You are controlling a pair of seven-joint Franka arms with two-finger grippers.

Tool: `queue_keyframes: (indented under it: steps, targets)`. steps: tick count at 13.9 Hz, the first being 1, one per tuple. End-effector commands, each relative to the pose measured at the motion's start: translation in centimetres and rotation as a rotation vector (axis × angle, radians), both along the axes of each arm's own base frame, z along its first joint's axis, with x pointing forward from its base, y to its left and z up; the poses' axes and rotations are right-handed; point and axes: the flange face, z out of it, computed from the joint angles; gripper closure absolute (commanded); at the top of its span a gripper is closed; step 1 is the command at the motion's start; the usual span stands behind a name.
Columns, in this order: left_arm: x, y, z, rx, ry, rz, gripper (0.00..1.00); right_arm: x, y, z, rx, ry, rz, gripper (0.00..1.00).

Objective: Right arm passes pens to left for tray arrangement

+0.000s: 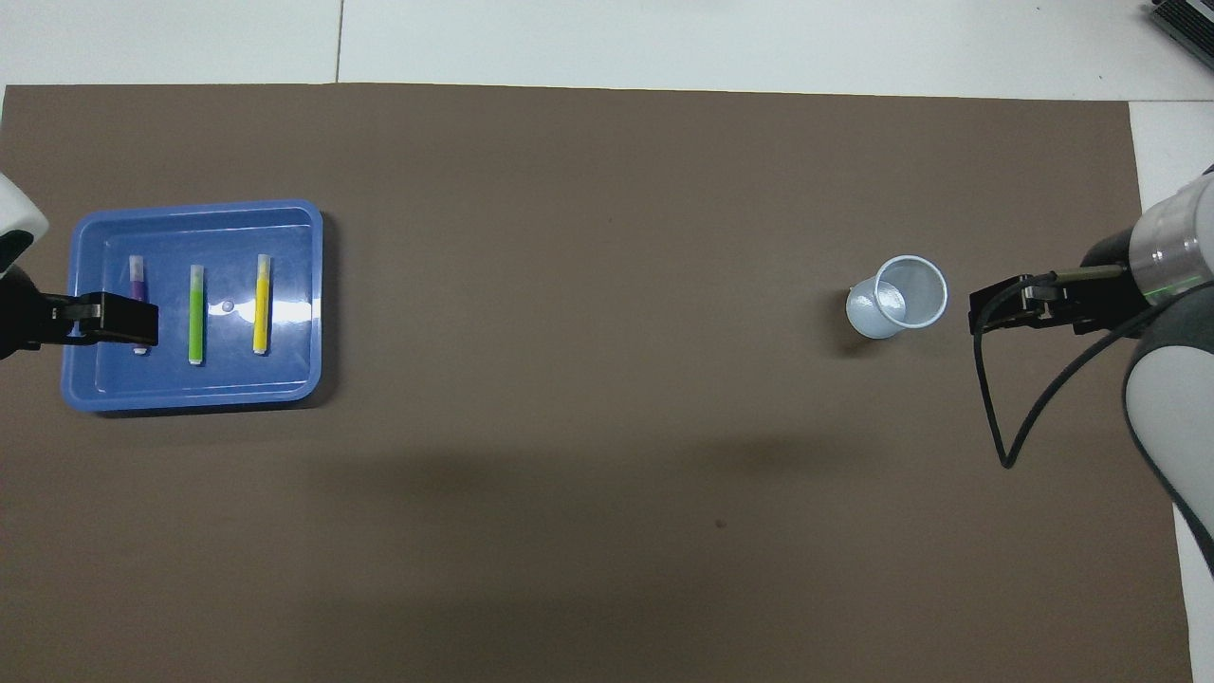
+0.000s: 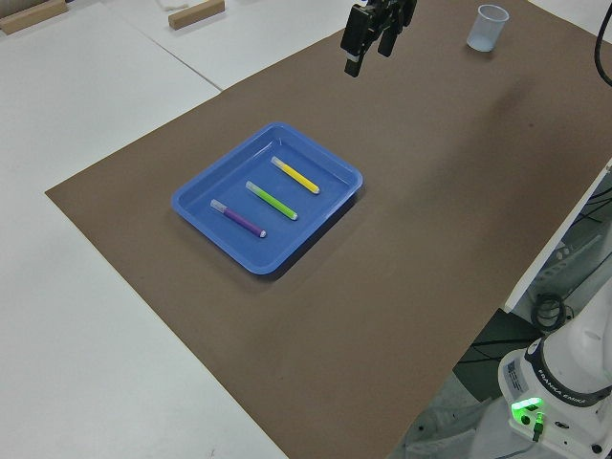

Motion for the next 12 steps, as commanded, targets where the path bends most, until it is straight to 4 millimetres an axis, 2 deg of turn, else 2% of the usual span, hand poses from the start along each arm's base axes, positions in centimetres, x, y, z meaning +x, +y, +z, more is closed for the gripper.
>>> queue_keyframes:
  steps: [1,4,7,12]
  targets:
    - [-0.4,0.2,0.1,-0.008,0.006,0.01,0.0,-0.7,-0.3,0.1,0.001,0.005,0.018,0.0]
    - [-0.4,0.2,0.1,-0.008,0.006,0.01,0.0,-0.7,-0.2,0.2,0.004,0.002,0.022,0.0]
    - [-0.4,0.2,0.1,-0.008,0.006,0.01,0.0,-1.4,0.2,1.2,0.008,-0.01,0.042,0.0]
    - [-0.4,0.2,0.1,-0.008,0.006,0.01,0.0,-1.7,0.6,0.8,0.008,-0.008,0.046,0.0]
